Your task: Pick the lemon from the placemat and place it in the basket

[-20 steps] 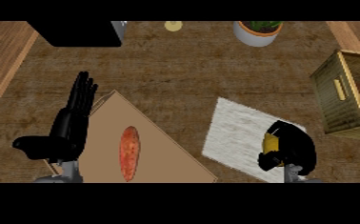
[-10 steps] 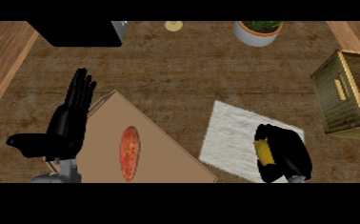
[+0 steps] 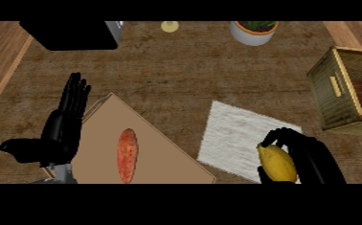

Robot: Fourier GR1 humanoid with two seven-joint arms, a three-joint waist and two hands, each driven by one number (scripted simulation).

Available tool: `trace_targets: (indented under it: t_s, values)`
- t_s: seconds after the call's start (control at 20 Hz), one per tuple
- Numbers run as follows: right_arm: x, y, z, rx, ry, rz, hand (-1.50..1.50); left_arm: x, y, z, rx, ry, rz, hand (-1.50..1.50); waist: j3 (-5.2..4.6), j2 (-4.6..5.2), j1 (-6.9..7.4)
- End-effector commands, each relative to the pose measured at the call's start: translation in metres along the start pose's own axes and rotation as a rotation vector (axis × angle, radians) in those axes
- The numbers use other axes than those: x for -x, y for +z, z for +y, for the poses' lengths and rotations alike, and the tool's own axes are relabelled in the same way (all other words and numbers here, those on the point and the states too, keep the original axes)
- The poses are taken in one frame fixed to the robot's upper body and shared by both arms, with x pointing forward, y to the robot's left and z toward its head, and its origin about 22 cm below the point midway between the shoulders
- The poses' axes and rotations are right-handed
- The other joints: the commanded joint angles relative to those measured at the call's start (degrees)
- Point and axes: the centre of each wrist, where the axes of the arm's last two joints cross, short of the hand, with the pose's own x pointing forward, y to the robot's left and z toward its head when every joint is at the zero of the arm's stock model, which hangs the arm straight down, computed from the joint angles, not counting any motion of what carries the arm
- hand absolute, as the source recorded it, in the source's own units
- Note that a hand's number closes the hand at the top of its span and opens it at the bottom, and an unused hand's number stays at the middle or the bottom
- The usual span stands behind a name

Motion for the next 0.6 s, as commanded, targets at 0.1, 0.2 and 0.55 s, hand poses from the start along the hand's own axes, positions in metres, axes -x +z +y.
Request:
trace_targets:
  t_s: [0.1,0.2,0.55]
  values:
    - [-0.030,0.041,-0.068,0.182,-0.166,-0.103,1.50,0.006,-0.002,-0.010,0.002,-0.006,-0.003,0.00,0.01,0.19,0.02]
    - [-0.033,0.062,-0.098,0.186,-0.190,-0.134,1.50,0.001,0.014,-0.002,0.001,0.023,0.014,0.00,0.04,-0.03,0.19]
    - [-0.040,0.078,-0.126,0.196,-0.202,-0.029,1.50,0.000,0.005,-0.009,0.005,0.000,-0.009,0.00,-0.02,0.12,-0.17]
